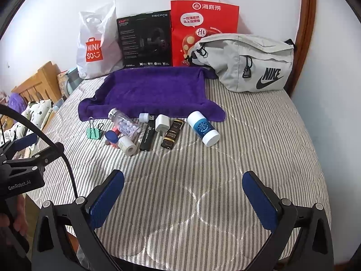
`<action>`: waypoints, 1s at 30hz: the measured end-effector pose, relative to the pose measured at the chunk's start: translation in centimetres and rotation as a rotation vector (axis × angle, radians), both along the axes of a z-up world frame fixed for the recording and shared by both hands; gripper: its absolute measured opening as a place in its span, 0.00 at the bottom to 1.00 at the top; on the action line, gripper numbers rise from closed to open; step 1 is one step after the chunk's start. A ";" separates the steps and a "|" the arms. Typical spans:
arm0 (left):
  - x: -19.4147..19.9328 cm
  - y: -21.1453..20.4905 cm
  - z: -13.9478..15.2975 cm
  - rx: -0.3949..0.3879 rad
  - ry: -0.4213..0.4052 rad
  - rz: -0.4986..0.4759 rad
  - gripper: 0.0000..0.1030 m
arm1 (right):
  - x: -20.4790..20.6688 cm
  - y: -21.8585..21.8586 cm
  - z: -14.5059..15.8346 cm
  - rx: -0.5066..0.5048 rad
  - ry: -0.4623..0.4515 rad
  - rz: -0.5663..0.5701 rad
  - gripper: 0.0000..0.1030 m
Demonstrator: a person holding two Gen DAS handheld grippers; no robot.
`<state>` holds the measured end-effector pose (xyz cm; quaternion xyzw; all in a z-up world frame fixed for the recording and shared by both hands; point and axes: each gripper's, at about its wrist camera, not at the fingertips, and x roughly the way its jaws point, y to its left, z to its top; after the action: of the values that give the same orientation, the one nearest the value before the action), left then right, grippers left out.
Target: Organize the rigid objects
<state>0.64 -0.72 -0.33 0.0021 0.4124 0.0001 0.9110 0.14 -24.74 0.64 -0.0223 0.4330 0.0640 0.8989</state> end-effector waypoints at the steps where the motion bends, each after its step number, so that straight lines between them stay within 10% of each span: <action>1: 0.0 0.0 0.0 0.001 -0.001 0.000 1.00 | 0.0 0.0 0.0 0.001 -0.002 0.001 1.00; 30: 10.3 4.5 -10.0 -0.080 0.116 0.067 0.89 | 5.5 -5.0 -6.4 0.057 0.119 -0.076 1.00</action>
<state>10.97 3.79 -10.31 -0.0479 0.4638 0.0140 0.8845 5.61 -29.76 -5.78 0.0238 0.4842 0.0432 0.8736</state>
